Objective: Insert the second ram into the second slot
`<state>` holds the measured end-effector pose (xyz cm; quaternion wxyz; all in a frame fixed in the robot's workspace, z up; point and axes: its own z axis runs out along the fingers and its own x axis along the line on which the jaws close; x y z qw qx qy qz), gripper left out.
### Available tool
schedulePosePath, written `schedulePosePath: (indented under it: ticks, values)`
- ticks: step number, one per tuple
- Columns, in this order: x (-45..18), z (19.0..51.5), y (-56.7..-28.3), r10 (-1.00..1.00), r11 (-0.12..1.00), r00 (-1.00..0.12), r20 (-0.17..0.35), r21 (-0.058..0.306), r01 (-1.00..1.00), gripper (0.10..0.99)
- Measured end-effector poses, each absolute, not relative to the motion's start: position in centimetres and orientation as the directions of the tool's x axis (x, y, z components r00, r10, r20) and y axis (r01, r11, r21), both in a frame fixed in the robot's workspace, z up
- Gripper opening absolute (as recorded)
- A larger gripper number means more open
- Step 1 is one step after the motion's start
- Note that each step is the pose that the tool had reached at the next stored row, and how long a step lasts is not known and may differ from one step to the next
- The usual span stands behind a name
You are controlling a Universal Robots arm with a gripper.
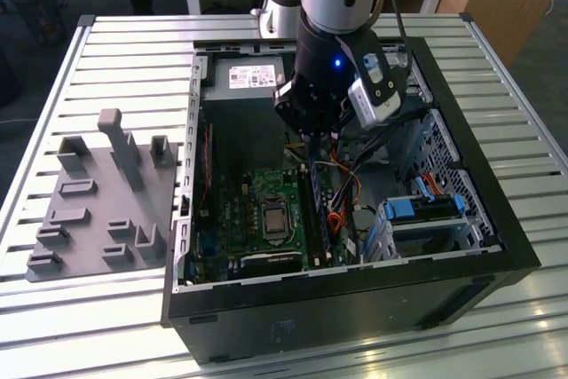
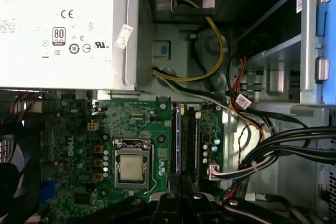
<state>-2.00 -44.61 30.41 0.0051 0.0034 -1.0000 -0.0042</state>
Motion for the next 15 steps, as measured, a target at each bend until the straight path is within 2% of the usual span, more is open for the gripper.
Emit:
schedulePosePath:
  ticks: [15]
  values:
    - [-2.00,29.63,-44.72,0.015,1.000,-1.000,0.011,0.001,0.015,0.114]
